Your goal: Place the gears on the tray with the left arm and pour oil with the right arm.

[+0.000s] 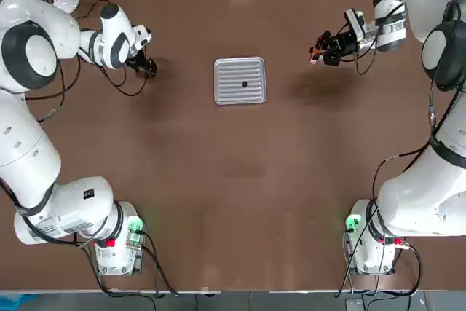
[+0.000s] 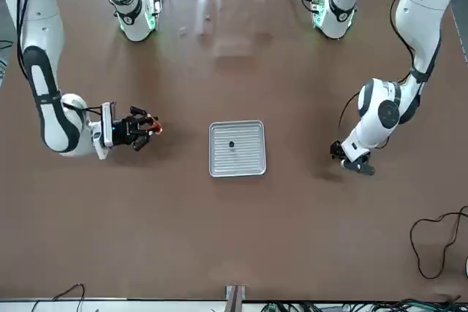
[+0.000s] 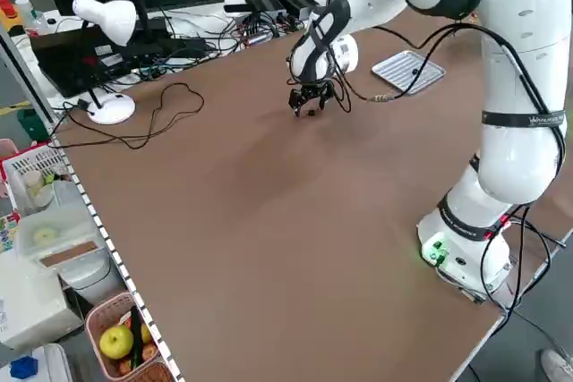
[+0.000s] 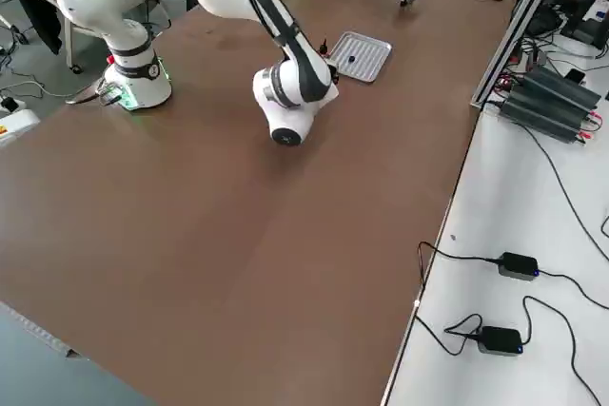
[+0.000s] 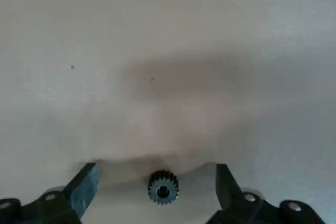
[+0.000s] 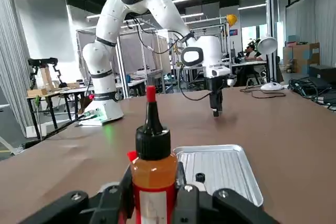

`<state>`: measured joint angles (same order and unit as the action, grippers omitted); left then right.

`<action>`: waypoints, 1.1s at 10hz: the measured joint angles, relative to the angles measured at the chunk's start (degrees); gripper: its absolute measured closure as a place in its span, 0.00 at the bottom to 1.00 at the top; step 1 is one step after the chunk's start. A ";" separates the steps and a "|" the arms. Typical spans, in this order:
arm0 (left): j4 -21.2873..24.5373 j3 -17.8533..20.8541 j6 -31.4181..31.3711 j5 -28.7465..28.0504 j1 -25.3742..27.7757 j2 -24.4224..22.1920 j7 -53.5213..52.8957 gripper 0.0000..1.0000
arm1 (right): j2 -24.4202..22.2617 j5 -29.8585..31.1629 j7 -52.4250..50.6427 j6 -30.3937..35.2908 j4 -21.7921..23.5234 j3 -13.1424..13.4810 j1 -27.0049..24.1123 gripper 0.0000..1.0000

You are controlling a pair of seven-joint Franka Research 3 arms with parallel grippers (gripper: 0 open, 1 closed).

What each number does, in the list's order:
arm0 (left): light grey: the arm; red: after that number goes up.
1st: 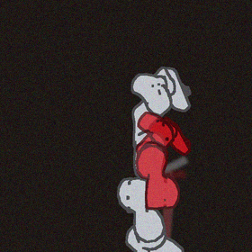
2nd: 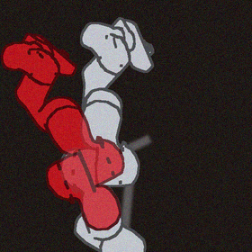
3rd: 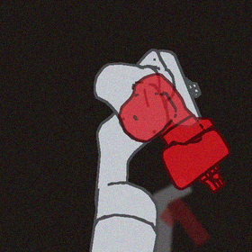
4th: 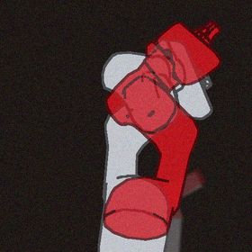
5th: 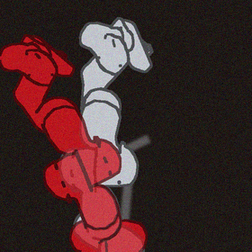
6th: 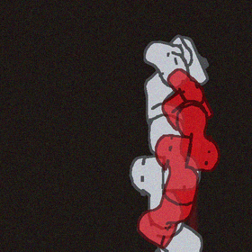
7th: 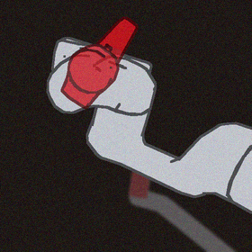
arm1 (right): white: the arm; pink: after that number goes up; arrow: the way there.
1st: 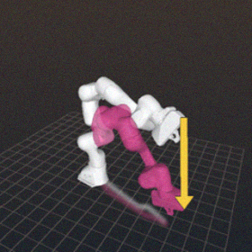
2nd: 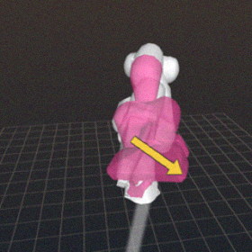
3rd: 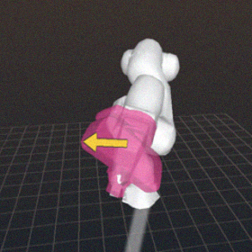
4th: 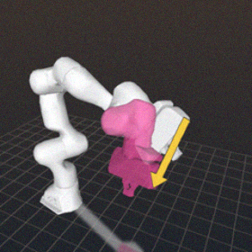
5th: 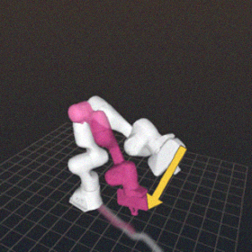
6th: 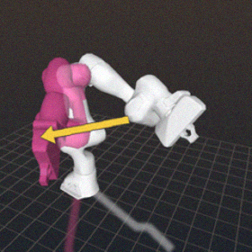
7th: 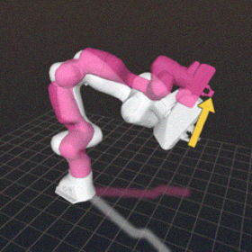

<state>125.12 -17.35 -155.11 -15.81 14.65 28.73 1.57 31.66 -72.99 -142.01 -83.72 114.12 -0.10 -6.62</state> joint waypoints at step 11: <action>0.40 -0.01 2.37 0.01 -0.36 -1.22 1.66 0.37 | -0.36 0.00 0.00 -0.01 -1.53 0.01 0.16 0.69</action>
<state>125.52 -17.36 -152.74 -15.80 14.29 27.51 3.23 31.30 -72.99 -142.01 -83.74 112.59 -0.09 -6.46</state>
